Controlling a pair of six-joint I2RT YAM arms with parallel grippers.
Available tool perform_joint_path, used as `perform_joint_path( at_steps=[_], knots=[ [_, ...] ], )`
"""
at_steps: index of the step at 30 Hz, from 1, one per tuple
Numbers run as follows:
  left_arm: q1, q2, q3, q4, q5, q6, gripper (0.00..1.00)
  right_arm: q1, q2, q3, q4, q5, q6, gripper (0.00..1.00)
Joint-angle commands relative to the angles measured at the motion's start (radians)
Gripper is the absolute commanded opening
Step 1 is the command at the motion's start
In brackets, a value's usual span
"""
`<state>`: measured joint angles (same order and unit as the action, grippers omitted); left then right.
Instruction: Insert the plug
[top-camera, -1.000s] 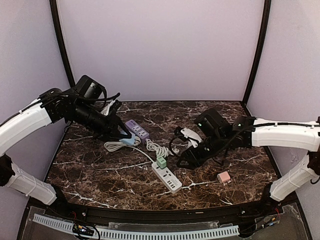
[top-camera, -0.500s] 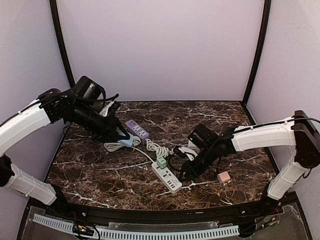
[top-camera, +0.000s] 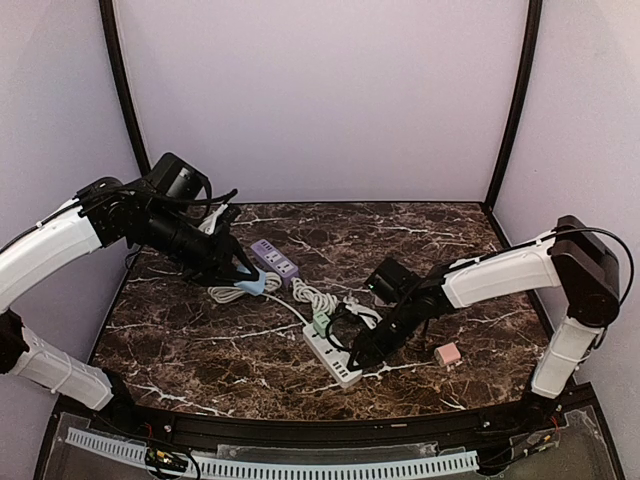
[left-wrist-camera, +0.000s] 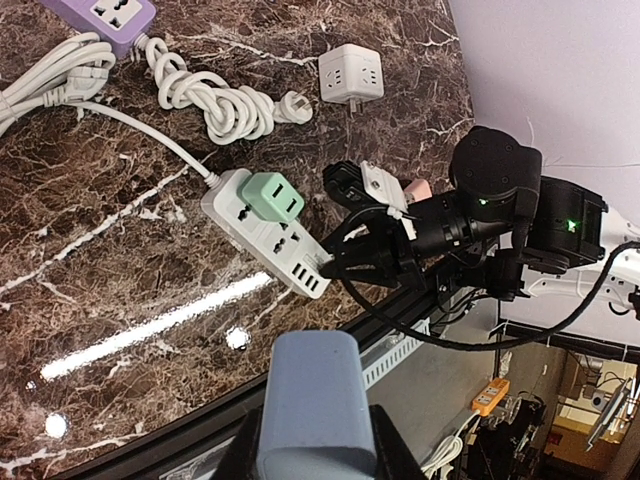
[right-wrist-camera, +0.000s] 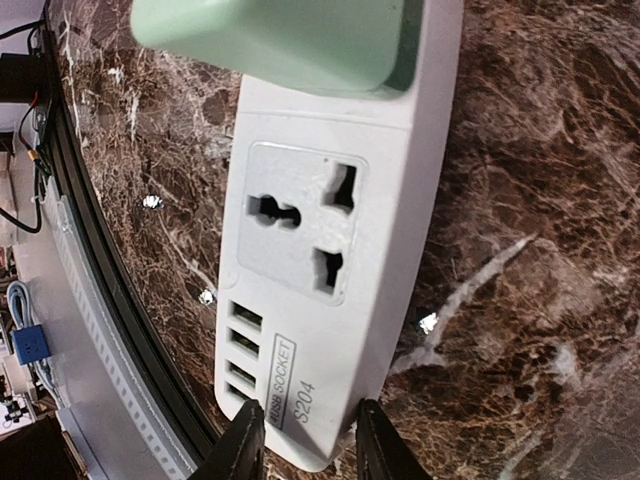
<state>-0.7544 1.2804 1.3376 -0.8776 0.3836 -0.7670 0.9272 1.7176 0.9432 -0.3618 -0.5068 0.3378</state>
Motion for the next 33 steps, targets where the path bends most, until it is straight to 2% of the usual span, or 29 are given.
perform_joint_path(
  at_steps=[1, 14, 23, 33],
  knots=[
    [0.006, -0.019, -0.009, -0.029, -0.004, 0.014, 0.01, 0.014, 0.041, 0.025, 0.070, -0.068, 0.000, 0.29],
    [0.009, -0.033, -0.007, -0.059, -0.009, 0.014, 0.01, 0.127, 0.175, 0.150, 0.211, -0.131, 0.074, 0.26],
    [0.012, -0.070, -0.017, -0.097, -0.033, 0.002, 0.01, 0.158, 0.307, 0.324, 0.257, -0.194, 0.065, 0.33],
    [0.017, -0.133, -0.051, -0.126, -0.062, -0.026, 0.01, 0.167, 0.431, 0.476, 0.259, -0.216, 0.043, 0.37]
  ],
)
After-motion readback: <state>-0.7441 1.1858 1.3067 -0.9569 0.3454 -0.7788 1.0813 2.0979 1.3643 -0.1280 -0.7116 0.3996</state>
